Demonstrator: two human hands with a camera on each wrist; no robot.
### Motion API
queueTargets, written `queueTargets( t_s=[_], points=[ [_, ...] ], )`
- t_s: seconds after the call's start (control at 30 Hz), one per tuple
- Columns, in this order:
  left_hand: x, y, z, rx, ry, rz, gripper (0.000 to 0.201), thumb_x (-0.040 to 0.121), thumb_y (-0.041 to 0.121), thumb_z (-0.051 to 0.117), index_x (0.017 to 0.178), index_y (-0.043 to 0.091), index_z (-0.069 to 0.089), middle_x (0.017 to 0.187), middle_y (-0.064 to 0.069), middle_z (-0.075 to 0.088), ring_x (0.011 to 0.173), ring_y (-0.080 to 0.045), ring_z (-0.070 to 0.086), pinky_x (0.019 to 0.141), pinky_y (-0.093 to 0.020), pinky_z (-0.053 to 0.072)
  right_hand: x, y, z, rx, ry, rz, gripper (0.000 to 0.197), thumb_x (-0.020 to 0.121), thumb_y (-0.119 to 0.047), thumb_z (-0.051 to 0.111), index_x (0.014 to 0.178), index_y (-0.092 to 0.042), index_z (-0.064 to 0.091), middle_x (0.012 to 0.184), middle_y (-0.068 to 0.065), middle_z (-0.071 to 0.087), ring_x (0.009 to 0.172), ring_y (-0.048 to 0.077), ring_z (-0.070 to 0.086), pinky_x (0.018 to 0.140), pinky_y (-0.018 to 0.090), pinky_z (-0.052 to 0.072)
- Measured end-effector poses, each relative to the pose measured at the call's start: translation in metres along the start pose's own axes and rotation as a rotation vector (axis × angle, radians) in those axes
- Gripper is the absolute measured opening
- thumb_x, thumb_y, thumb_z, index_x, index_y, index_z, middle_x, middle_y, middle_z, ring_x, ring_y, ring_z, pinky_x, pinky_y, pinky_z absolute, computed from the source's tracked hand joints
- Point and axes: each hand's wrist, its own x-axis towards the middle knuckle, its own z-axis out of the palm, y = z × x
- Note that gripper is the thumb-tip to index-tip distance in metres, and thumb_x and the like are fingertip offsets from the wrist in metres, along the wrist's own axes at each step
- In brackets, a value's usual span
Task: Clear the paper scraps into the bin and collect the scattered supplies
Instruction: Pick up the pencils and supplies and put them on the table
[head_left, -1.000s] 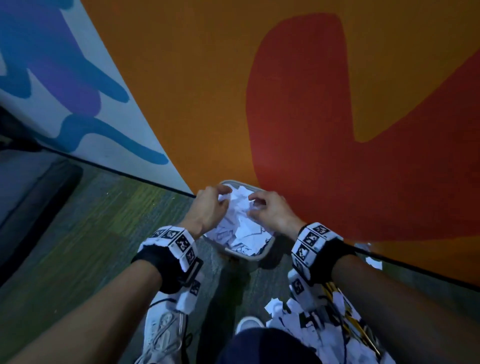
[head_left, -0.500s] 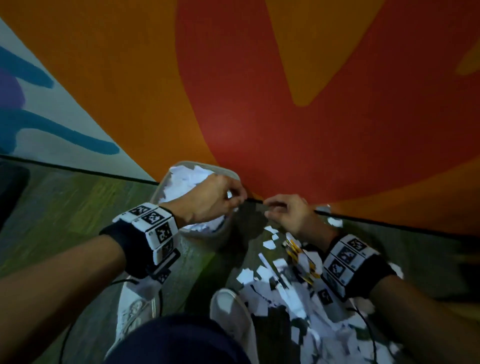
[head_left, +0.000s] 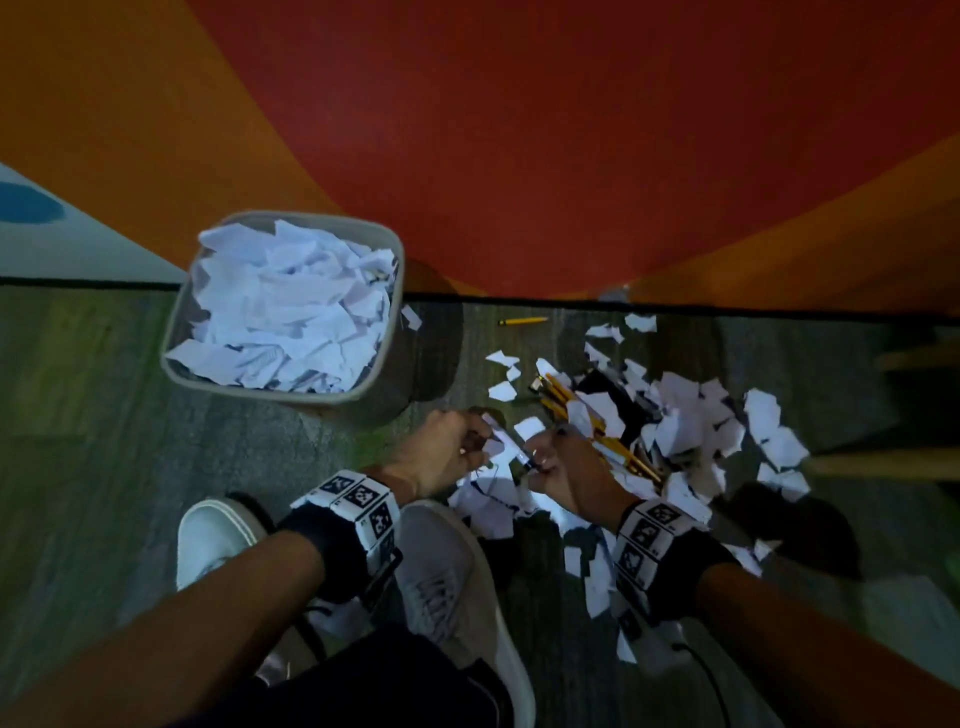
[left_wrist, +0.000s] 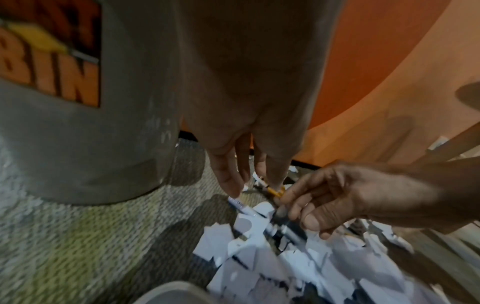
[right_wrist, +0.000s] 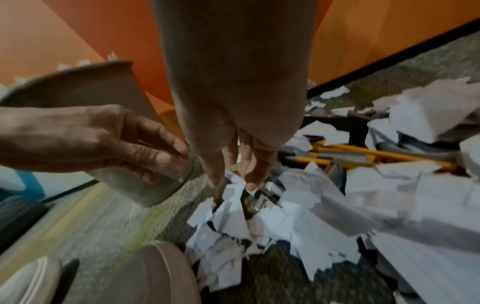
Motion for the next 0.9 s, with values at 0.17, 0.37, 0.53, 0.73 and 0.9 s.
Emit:
queueTargets(
  t_s=[0.17,0.37,0.53,0.73,0.9],
  points=[
    [0.017,-0.048,0.029,0.050,-0.065,-0.007,0.055,0.082,0.023,0.079,0.132,0.013,0.059,0.124,-0.004,0.059,0.104,-0.020,0.058,0.085,-0.017,0.044,0.026,0.006,0.033,-0.073,-0.008,0.035,0.064,0.082,-0.030,0.078,0.137,-0.013,0.051,0.087,0.001,0.060,0.076,0.018,0.058,0.060,0.029,0.041],
    [0.030,-0.081,0.064,0.362,-0.100,-0.051,0.085,0.068,0.047,0.080,0.141,0.026,0.041,0.142,-0.005,0.030,0.128,-0.034,0.031,0.102,-0.051,0.043,0.045,0.001,0.059,-0.363,-0.081,0.042,0.090,0.083,-0.031,0.075,0.155,-0.022,0.020,0.134,0.015,0.042,0.101,0.037,0.059,0.077,0.043,0.053],
    [0.035,-0.085,0.070,0.354,-0.004,-0.018,0.049,0.089,0.031,0.066,0.133,0.022,0.047,0.143,-0.007,0.029,0.126,-0.030,0.030,0.096,-0.049,0.047,0.054,-0.002,0.070,-0.439,-0.042,0.069,0.050,0.087,-0.017,0.067,0.130,-0.012,0.041,0.123,0.016,0.044,0.099,0.041,0.057,0.072,0.046,0.050],
    [0.045,-0.081,0.068,0.201,-0.007,-0.024,0.028,0.090,0.028,0.064,0.114,0.015,0.059,0.125,-0.009,0.052,0.110,-0.030,0.054,0.090,-0.042,0.047,0.065,-0.001,0.060,-0.292,-0.091,0.036,0.018,0.087,-0.010,0.064,0.103,-0.004,0.058,0.106,0.017,0.058,0.093,0.035,0.059,0.078,0.045,0.051],
    [0.045,-0.090,0.059,0.056,-0.007,-0.059,0.005,0.084,0.020,0.059,0.086,0.015,0.062,0.099,-0.008,0.057,0.091,-0.031,0.059,0.081,-0.043,0.049,0.066,0.005,0.050,-0.241,-0.085,0.048,0.010,0.083,-0.010,0.065,0.090,-0.004,0.068,0.095,0.016,0.066,0.087,0.033,0.064,0.076,0.042,0.055]
  ],
)
